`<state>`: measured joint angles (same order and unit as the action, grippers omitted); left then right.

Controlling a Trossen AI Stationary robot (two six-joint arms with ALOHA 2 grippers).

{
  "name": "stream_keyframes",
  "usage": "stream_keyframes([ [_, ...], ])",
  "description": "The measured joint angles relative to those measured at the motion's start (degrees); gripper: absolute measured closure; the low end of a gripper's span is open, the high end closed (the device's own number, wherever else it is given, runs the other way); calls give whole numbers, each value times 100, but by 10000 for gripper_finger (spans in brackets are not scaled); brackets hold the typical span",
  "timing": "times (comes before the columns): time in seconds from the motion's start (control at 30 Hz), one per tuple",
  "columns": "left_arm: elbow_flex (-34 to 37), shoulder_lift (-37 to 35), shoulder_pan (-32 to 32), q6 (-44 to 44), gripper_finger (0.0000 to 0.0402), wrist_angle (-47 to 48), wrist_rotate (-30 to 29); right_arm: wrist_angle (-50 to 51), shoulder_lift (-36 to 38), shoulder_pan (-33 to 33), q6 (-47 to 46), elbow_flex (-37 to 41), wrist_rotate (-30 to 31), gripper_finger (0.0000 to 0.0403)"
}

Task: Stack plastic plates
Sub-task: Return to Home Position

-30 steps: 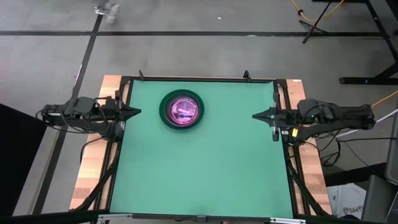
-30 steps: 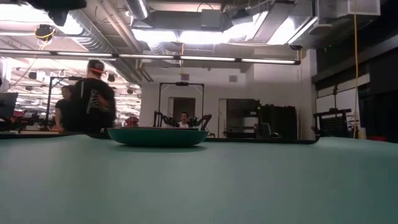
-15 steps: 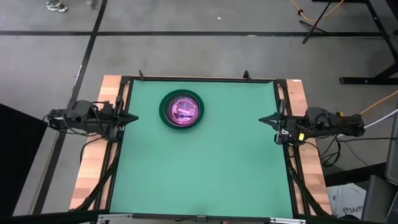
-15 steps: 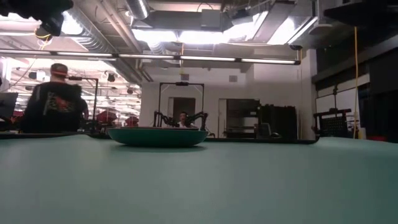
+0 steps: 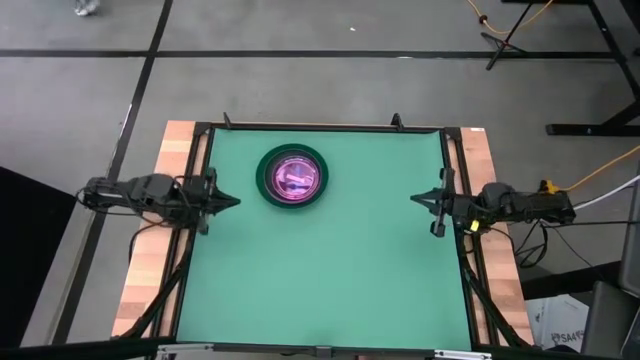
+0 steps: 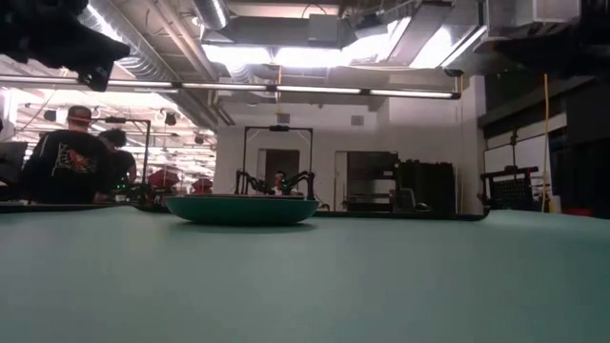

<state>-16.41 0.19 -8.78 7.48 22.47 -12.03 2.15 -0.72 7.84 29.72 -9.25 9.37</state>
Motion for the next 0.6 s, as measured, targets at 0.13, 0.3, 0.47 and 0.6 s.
stream_keyframes([
  [0.13, 443, 1, 0, 6, 401, -443, 72, -776, -18, 0, -15, 535, -104, 398],
  [0.3, 958, 0, 2, -13, 401, -1223, 103, -1143, -37, 0, -249, 884, -150, 398],
  [0.47, 1351, 1, 16, -15, 401, -1742, 108, -1151, -59, 0, -244, 882, -146, 398],
  [0.6, 1460, 24, 136, -102, 402, -2100, 144, -988, -60, 0, -226, 883, -146, 398],
])
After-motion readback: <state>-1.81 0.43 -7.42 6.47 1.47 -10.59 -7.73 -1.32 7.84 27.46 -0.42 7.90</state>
